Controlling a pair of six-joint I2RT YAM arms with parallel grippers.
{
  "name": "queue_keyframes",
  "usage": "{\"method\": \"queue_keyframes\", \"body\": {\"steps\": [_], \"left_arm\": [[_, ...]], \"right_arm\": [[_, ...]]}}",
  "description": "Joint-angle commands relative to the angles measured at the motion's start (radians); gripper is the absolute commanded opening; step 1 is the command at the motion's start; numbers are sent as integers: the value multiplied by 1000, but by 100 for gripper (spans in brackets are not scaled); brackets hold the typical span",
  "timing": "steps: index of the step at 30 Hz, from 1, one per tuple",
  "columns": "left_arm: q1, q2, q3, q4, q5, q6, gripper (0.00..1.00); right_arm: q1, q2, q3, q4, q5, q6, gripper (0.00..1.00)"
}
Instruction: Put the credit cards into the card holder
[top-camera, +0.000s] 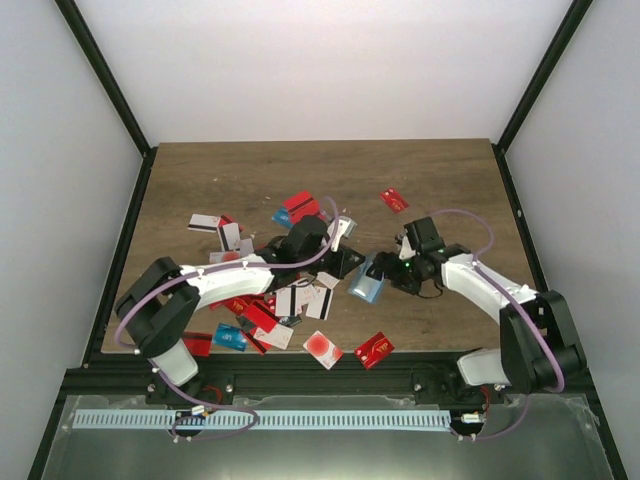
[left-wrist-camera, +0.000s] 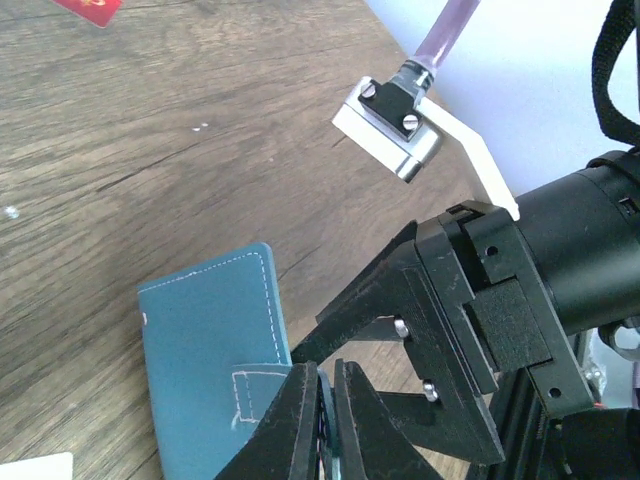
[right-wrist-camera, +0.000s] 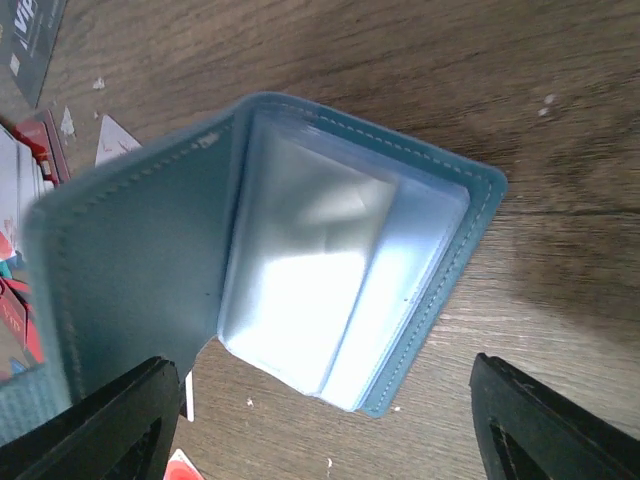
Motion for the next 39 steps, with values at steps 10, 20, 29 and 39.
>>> {"method": "queue_keyframes", "body": {"steps": [10, 20, 29, 39], "left_arm": [[-3, 122, 67, 156, 195, -56, 4], [124, 130, 25, 105, 198, -60, 4], [171, 200, 27, 90, 228, -58, 4], [179, 213, 26, 34, 174, -38, 4]], "right_arm": [[-75, -145, -91, 44, 55, 59, 57], [-76, -93, -159, 228, -109, 104, 47], [-76, -19, -150, 291, -155, 108, 47], [-76, 84, -124, 356, -172, 111, 47]]}}
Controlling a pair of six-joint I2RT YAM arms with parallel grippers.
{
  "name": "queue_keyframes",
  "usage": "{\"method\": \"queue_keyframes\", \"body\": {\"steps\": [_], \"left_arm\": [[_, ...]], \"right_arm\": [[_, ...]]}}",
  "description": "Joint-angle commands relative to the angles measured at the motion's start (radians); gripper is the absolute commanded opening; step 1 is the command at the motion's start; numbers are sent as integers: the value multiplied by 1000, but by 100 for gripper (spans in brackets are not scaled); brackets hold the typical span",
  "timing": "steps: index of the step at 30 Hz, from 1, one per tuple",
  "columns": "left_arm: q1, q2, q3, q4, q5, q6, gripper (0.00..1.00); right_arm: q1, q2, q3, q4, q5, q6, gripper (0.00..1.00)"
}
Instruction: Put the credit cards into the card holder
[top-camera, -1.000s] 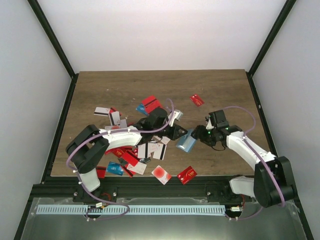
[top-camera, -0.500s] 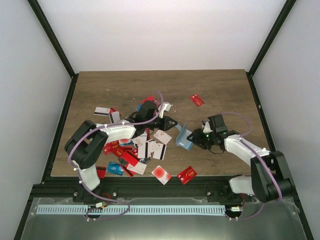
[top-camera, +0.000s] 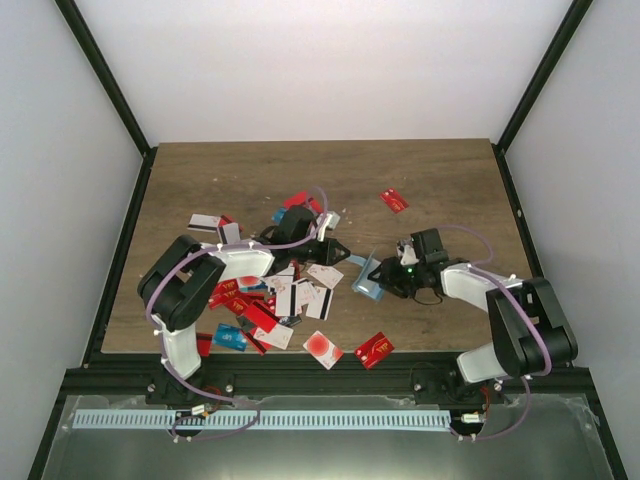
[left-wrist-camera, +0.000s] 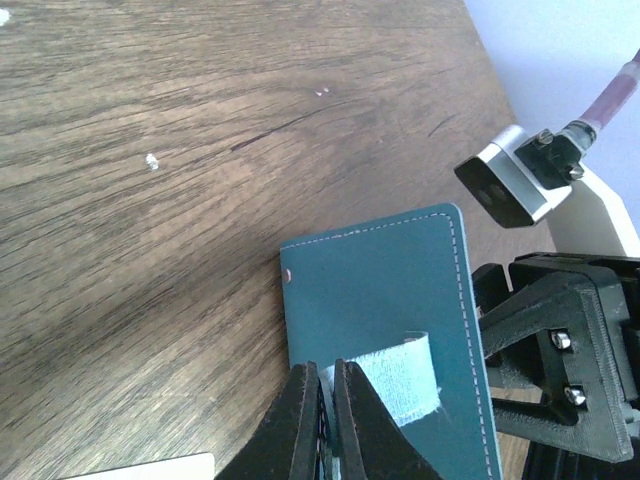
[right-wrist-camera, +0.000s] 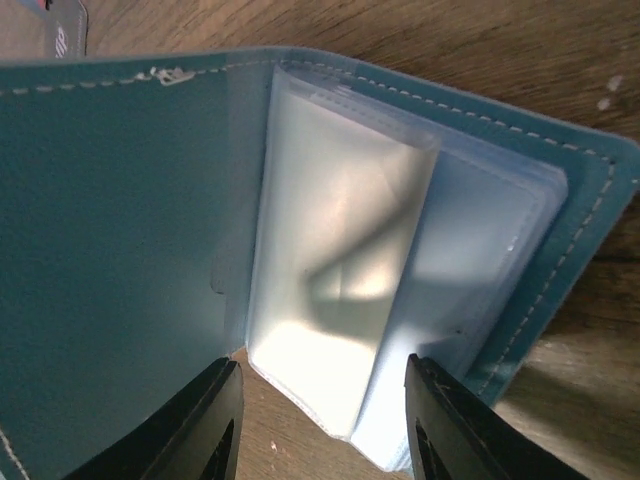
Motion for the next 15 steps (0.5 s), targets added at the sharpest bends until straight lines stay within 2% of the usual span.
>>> {"method": "queue_keyframes", "body": {"steps": [1, 7, 15], "left_arm": [[8, 18, -5, -46, -41, 17, 4], [16, 53, -2, -104, -99, 21, 4], [16, 89, -11, -115, -97, 13, 4]], "right_arm": [[-4, 36, 40, 49, -19, 3, 47], [-4, 64, 67, 84, -54, -7, 47], [-3, 81, 91, 108, -92, -29, 47]]}}
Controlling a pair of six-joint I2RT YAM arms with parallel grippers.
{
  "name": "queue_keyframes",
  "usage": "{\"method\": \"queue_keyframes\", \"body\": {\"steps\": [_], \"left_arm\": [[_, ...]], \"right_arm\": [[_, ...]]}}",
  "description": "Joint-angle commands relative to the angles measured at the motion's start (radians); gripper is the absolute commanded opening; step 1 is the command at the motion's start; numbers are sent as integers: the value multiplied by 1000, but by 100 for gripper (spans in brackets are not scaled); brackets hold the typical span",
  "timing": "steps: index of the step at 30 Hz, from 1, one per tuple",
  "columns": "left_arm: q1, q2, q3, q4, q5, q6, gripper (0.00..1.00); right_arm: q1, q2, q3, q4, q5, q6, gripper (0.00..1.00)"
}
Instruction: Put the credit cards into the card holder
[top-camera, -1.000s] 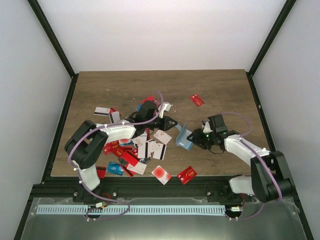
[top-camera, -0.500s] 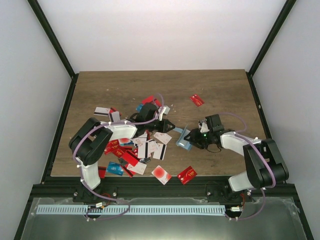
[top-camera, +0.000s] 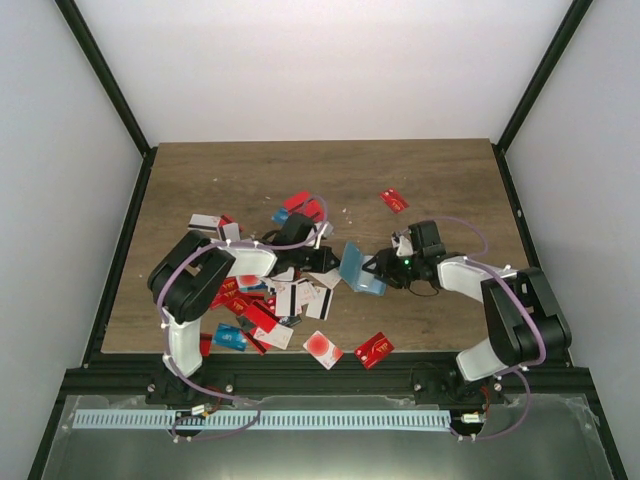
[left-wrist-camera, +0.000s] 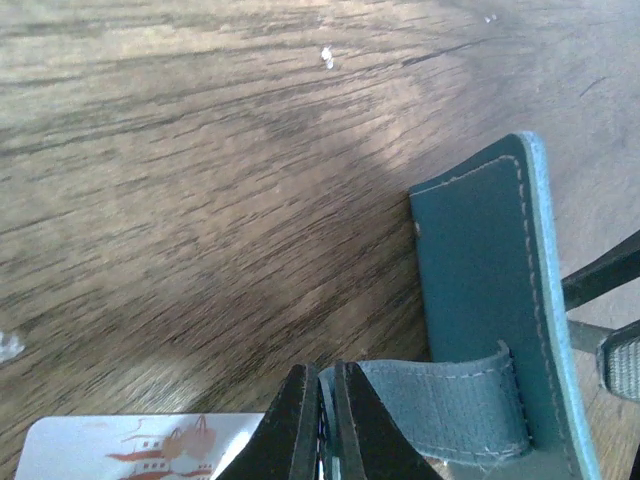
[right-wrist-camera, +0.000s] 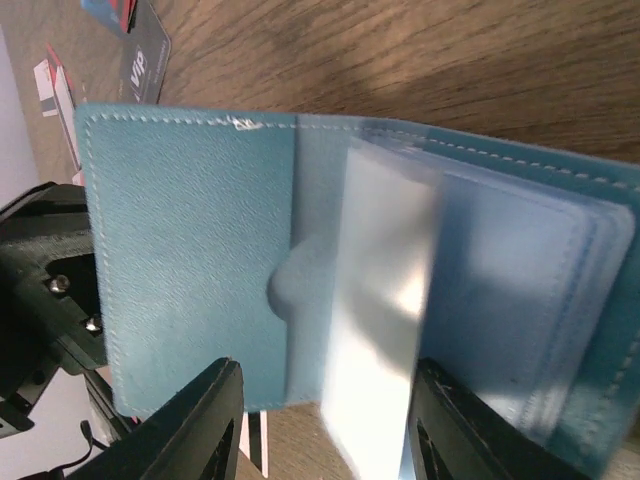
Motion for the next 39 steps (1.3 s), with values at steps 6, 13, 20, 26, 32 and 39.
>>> {"method": "queue_keyframes", "body": {"steps": [6, 13, 20, 26, 32, 39], "left_arm": [[1, 31, -12, -27, -11, 1, 4], [-19, 43, 6, -27, -1, -14, 4], [-52, 59, 34, -19, 26, -22, 4], [-61, 83, 42, -4, 59, -28, 4], [-68, 132, 97, -41, 80, -3, 4], [-58, 22, 76, -197, -90, 78, 30]], "right_arm": [[-3, 10, 36, 69, -92, -22, 47], [-3, -14, 53, 59, -113, -42, 47], [-4, 50, 80, 72, -132, -47, 48], [-4, 104, 79, 102, -150, -44, 48], [-3, 127, 79, 126, -166, -44, 48], [-2, 187, 70, 156, -182, -43, 48]]}}
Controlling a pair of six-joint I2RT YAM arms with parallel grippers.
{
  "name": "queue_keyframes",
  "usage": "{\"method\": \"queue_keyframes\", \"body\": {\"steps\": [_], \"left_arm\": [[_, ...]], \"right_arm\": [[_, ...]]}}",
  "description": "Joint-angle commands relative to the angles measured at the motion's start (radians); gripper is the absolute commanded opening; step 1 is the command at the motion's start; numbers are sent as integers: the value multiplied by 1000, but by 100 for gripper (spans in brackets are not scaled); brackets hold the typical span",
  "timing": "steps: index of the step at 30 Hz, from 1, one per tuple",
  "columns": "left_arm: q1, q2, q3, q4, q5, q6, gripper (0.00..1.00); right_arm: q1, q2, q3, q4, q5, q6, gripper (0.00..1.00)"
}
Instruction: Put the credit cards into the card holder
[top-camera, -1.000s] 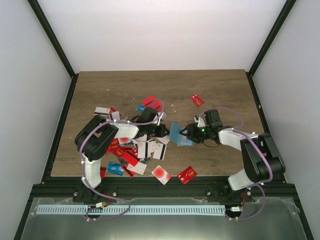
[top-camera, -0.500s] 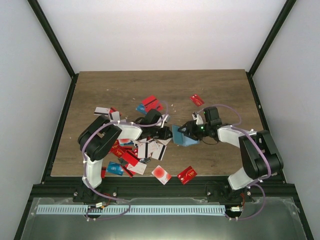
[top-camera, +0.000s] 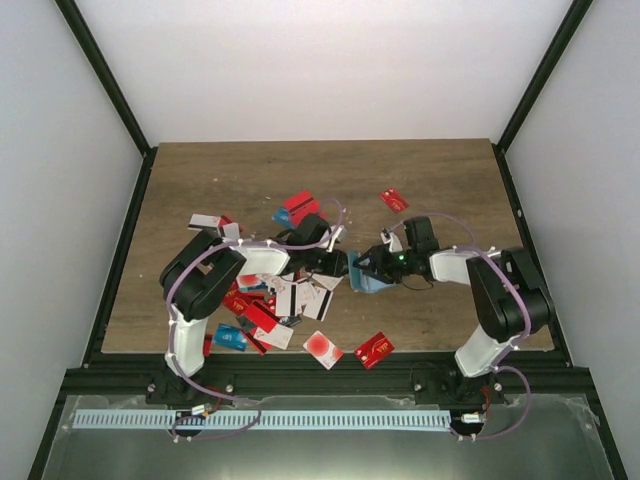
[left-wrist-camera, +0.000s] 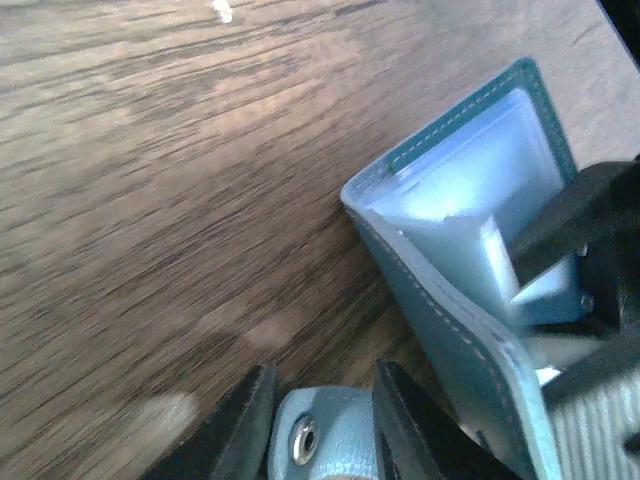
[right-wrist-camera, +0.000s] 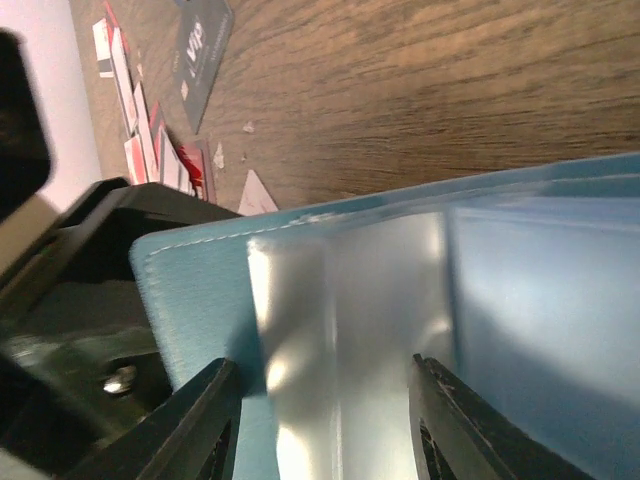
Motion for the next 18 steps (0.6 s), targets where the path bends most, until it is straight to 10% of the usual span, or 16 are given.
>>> {"method": "queue_keyframes", "body": {"steps": [1, 18], "left_arm": [[3, -82, -32, -174, -153, 68, 34], [-10, -452, -221, -389, -347, 88, 70]], "right_arm": [[-3, 57, 13, 36, -25, -16, 48], [21, 158, 86, -145, 172, -93, 47]]}}
